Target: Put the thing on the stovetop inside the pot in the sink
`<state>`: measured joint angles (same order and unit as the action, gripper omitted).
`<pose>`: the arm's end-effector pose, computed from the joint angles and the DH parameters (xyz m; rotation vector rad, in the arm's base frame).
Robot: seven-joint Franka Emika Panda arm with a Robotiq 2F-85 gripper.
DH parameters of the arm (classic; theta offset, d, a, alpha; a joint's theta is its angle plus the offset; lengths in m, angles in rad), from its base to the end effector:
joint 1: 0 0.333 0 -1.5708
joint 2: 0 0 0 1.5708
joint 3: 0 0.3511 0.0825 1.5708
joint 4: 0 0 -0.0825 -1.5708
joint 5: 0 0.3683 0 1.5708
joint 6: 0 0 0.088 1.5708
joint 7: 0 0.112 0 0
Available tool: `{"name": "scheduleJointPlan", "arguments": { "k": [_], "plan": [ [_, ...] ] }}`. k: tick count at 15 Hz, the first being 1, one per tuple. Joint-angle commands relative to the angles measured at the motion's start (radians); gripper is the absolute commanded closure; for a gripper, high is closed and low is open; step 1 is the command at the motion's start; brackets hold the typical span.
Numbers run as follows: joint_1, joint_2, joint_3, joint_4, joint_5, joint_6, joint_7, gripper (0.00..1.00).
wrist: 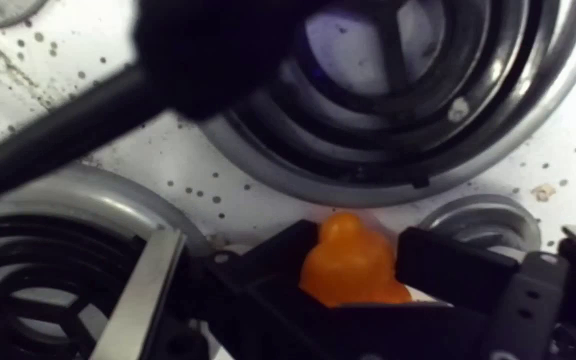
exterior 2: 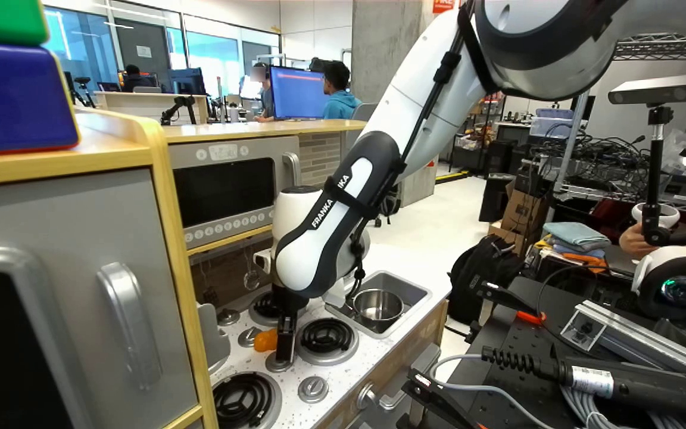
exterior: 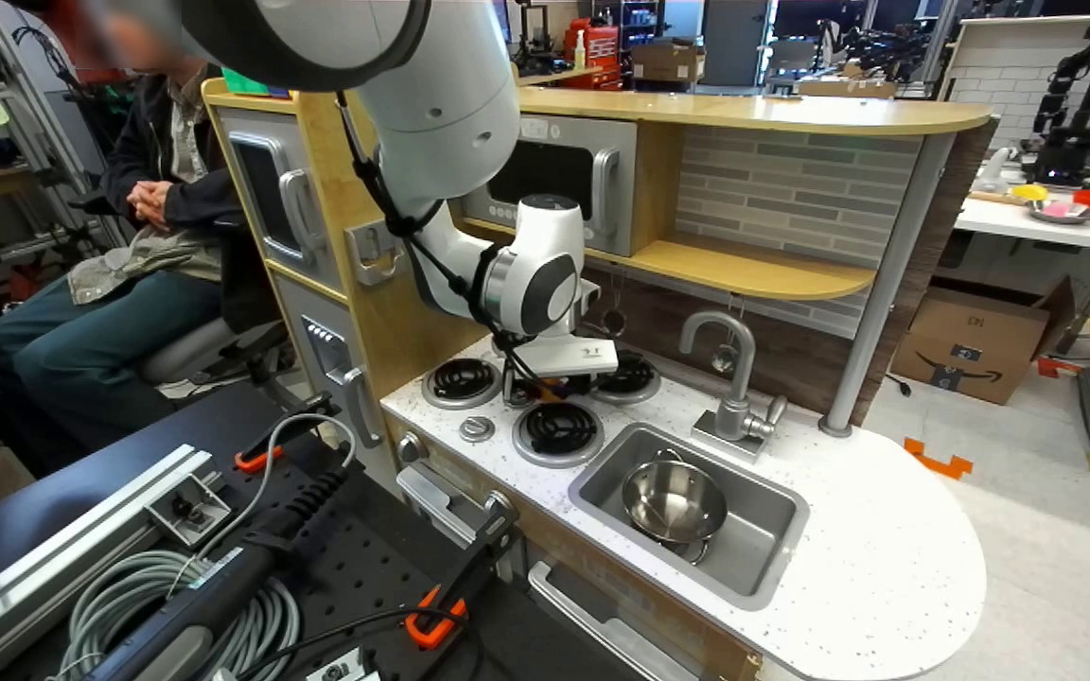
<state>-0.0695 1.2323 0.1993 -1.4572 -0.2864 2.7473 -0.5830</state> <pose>0.6891 0.0760 -0.0182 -2.8319 -1.2550 -0.1605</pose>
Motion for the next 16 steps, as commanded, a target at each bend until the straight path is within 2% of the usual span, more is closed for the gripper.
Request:
{"name": "scheduleJointPlan", "arguments": {
  "k": [1,3,7,15,16],
  "plan": [
    [-0.012,0.034,0.000,0.042,0.025,-0.017,-0.016,0.85],
    [-0.019,0.011,0.003,0.015,0.033,0.014,-0.012,0.99],
    [-0.038,-0.028,-0.001,-0.055,0.024,0.112,-0.008,1.00],
    [-0.144,-0.102,0.017,-0.265,-0.049,0.480,0.010,1.00],
    [-0.150,-0.108,0.016,-0.280,-0.058,0.501,0.021,0.75]
  ]
}}
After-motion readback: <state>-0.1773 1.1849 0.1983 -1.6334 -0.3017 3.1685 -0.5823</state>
